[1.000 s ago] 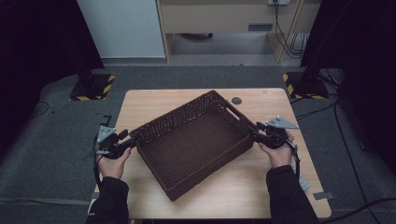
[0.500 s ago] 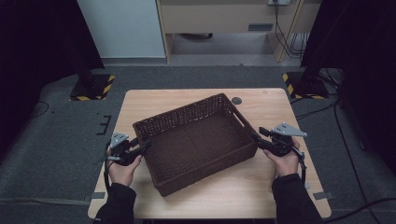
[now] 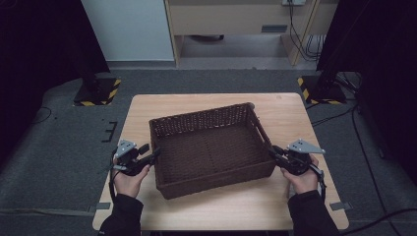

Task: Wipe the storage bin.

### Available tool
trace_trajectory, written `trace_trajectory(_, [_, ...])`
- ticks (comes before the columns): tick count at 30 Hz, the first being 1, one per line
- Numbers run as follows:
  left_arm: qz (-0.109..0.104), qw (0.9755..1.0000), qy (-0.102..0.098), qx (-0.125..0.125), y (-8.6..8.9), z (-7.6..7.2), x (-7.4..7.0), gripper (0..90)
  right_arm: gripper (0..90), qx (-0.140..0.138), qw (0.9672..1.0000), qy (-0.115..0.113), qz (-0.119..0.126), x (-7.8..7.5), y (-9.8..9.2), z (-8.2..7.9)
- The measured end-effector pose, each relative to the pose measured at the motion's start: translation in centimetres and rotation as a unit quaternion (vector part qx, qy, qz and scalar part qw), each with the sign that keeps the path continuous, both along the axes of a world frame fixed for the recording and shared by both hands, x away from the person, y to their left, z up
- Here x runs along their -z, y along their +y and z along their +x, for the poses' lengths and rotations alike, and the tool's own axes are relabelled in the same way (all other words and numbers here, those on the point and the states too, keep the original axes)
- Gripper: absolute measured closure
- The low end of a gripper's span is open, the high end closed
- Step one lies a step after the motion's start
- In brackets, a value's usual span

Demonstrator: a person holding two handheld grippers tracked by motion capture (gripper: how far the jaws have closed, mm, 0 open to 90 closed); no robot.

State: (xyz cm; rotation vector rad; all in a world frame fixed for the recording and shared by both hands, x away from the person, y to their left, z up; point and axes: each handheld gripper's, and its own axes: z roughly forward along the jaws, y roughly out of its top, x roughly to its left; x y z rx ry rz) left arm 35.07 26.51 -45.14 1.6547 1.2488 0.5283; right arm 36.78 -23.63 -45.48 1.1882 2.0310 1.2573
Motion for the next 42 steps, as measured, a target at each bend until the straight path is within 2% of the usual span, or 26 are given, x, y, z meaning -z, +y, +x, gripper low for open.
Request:
trace_trajectory(2, [-0.003, 0.9999, 0.003, 0.013, -0.2, -0.5, 0.2, 52.9, 72.5, 0.000, 1.0000, 0.003, -0.001, -0.1, 0.1, -0.9])
trace_trajectory(4, [0.007, 0.9999, 0.007, 0.013, -0.3, -0.3, 0.4, 55.4, 70.8, -0.004, 1.0000, 0.007, 0.004, -0.4, 0.1, -1.2])
trace_trajectory(7, [-0.004, 0.9998, 0.015, 0.009, -0.1, 0.2, 0.3, 60.0, 67.4, -0.007, 0.9997, -0.015, 0.017, -0.5, 0.0, -0.7])
trace_trajectory(9, [-0.002, 0.9999, 0.015, 0.007, -0.2, 0.6, 0.3, 61.2, 69.4, -0.005, 0.9996, -0.020, 0.018, -0.3, -0.1, -0.2])
trace_trajectory(11, [-0.001, 0.9999, 0.013, 0.006, -0.3, 1.1, 0.4, 62.0, 72.5, -0.008, 0.9996, -0.014, 0.022, -0.1, 0.0, 0.1])
trace_trajectory(15, [0.000, 0.9999, 0.010, 0.008, -0.4, 2.1, 0.5, 63.0, 73.2, -0.006, 0.9998, -0.013, 0.012, -0.3, 0.1, -0.5])
trace_trajectory(22, [0.008, 0.9999, 0.003, 0.013, -0.4, 2.5, 0.8, 61.1, 72.4, -0.009, 0.9998, -0.014, 0.011, -0.4, 0.4, -2.4])
trace_trajectory(25, [0.004, 0.9999, -0.002, 0.016, -0.2, 2.2, 0.8, 60.2, 72.2, -0.010, 0.9997, -0.019, 0.009, -0.4, 0.3, -2.6])
trace_trajectory(29, [-0.008, 0.9998, -0.014, 0.015, 0.2, 1.6, 0.3, 52.4, 71.2, -0.007, 0.9998, -0.015, 0.012, -0.5, 0.4, -2.6])
trace_trajectory(34, [-0.017, 0.9992, -0.034, 0.012, 1.4, 0.0, -0.9, 40.7, 58.5, 0.015, 0.9985, -0.046, 0.024, -1.5, -0.7, -2.9])
trace_trajectory(37, [-0.018, 0.9986, -0.049, -0.003, 2.8, -1.0, -1.4, 36.7, 48.5, 0.038, 0.9971, -0.058, 0.030, -1.8, -1.9, -3.0])
trace_trajectory(39, [-0.016, 0.9987, -0.048, -0.013, 3.7, -1.4, -1.1, 34.8, 43.8, 0.054, 0.9967, -0.052, 0.030, -1.8, -2.7, -3.1])
trace_trajectory(42, [-0.013, 0.9988, -0.035, -0.032, 5.2, -1.8, -0.1, 33.3, 36.9, 0.078, 0.9953, -0.052, 0.024, -1.7, -3.6, -3.3])
